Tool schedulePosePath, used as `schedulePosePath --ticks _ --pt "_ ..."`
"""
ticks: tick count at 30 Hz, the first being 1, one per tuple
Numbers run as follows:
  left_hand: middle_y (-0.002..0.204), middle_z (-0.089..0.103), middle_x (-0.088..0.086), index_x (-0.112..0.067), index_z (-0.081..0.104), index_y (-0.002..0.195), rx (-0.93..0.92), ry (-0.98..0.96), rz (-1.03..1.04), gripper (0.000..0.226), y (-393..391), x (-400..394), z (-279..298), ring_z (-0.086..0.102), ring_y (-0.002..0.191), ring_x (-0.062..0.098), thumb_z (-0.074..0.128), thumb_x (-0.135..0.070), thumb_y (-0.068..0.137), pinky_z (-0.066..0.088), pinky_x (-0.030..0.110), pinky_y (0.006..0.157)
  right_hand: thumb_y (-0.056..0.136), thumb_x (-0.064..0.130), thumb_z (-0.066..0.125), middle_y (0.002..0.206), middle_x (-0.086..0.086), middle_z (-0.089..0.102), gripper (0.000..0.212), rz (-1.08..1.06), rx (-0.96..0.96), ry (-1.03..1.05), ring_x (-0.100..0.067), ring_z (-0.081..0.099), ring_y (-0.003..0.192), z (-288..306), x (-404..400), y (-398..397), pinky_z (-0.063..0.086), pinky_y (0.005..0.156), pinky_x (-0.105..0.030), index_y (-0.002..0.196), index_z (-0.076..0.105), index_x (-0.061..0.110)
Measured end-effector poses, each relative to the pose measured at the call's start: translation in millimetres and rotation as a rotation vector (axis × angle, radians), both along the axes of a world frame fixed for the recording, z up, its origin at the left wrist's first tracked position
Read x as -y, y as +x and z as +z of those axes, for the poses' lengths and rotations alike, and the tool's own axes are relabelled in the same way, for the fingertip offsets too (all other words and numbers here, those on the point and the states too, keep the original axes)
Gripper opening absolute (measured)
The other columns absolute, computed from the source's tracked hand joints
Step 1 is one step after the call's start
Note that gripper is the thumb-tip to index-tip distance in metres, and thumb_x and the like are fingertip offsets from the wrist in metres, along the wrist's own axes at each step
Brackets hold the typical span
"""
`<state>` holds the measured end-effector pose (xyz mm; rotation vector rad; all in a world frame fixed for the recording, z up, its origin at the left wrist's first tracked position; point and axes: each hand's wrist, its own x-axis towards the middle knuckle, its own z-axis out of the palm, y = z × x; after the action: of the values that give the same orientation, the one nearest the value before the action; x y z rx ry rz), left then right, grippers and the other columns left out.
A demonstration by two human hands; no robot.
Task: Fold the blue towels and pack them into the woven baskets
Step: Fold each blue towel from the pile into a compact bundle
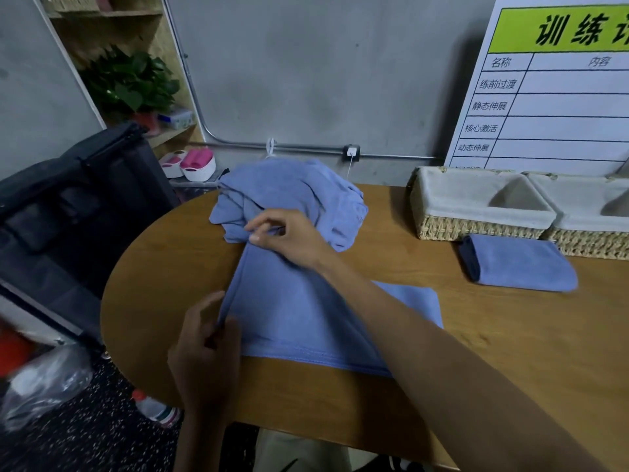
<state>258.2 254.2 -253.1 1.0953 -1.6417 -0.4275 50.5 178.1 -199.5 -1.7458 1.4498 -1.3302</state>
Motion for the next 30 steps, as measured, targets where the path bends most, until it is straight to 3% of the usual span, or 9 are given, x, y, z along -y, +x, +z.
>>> schedulePosePath --ticks 2,5,10,17,20,22,26,28,30 --pt "0.081 0.068 -0.009 -0.015 0.068 0.117 0.119 0.105 0.086 0.033 7 6 -15 0.065 0.07 0.023 0.064 -0.03 0.088 0.043 0.032 0.064 0.09 0.021 0.072 0.086 0.007 0.071 0.019 -0.016 -0.191 0.052 -0.002 0.064 0.083 -26 7 10 0.052 0.085 -0.028 0.106 0.072 0.013" --pt "0.082 0.06 -0.012 -0.017 0.065 0.123 0.19 0.235 0.118 0.033 7 11 -23 0.057 0.068 0.018 0.071 -0.02 0.09 0.047 0.036 0.065 0.095 0.035 0.063 0.112 0.0 0.068 0.03 -0.132 -0.503 0.055 -0.017 0.062 0.103 -60 1 11 0.049 0.086 -0.032 0.119 0.068 0.018" --pt "0.077 0.055 -0.019 -0.029 0.059 0.122 0.283 0.285 0.139 0.037 6 12 -24 0.06 0.068 0.017 0.072 -0.031 0.087 0.055 0.05 0.075 0.099 0.036 0.048 0.107 0.001 0.067 0.026 -0.42 -0.602 -0.095 -0.022 0.064 0.097 -78 -44 -26 0.051 0.077 -0.041 0.111 0.068 0.024" --pt "0.066 0.053 -0.012 -0.027 0.063 0.102 0.437 0.246 0.177 0.027 3 7 -26 0.049 0.062 0.017 0.074 -0.019 0.079 0.041 0.04 0.073 0.096 0.03 0.054 0.098 -0.001 0.066 0.016 -0.672 -0.706 0.074 -0.032 0.062 0.091 -90 -136 -117 0.051 0.075 -0.045 0.102 0.068 0.023" --pt "0.087 0.057 0.0 -0.023 0.064 0.104 0.502 0.247 0.172 0.028 0 4 -24 0.045 0.079 0.018 0.072 -0.015 0.079 0.034 0.039 0.075 0.096 0.027 0.056 0.097 -0.003 0.064 0.015 -0.751 -0.769 0.159 -0.033 0.062 0.09 -80 -155 -137 0.048 0.072 -0.041 0.102 0.068 0.021" --pt "0.099 0.052 0.006 -0.019 0.066 0.109 0.522 0.126 0.133 0.033 -14 -2 -15 0.045 0.087 0.022 0.068 -0.008 0.078 0.037 0.04 0.074 0.096 0.025 0.057 0.097 -0.002 0.064 0.013 -0.81 -0.757 0.131 -0.032 0.061 0.089 -72 -165 -140 0.043 0.069 -0.038 0.1 0.069 0.022" --pt "0.131 0.057 0.005 -0.02 0.064 0.128 0.635 -0.058 -0.233 0.041 -97 -14 2 0.054 0.116 0.024 0.05 -0.018 0.089 0.047 0.047 0.093 0.096 0.034 0.041 0.105 -0.001 0.064 0.029 -0.675 -0.674 0.078 -0.029 0.061 0.093 -68 -173 -100 0.049 0.075 -0.042 0.104 0.067 0.026" --pt "0.158 0.036 0.002 -0.028 0.045 0.148 0.828 0.018 -0.365 0.047 -129 -14 -8 0.035 0.144 0.028 0.037 -0.034 0.102 0.035 0.056 0.111 0.097 0.044 0.029 0.121 0.0 0.063 0.044 -0.553 -0.741 0.173 -0.027 0.06 0.111 -81 -178 -86 0.048 0.091 -0.043 0.118 0.064 0.028" --pt "0.168 0.008 -0.002 -0.036 0.018 0.158 1.05 0.13 -0.371 0.056 -137 -9 -25 0.005 0.154 0.027 0.018 -0.053 0.105 0.014 0.059 0.119 0.096 0.054 0.015 0.146 0.0 0.05 0.061 -0.519 -0.788 0.32 -0.027 0.045 0.136 -88 -185 -89 0.034 0.11 -0.046 0.139 0.052 0.03"
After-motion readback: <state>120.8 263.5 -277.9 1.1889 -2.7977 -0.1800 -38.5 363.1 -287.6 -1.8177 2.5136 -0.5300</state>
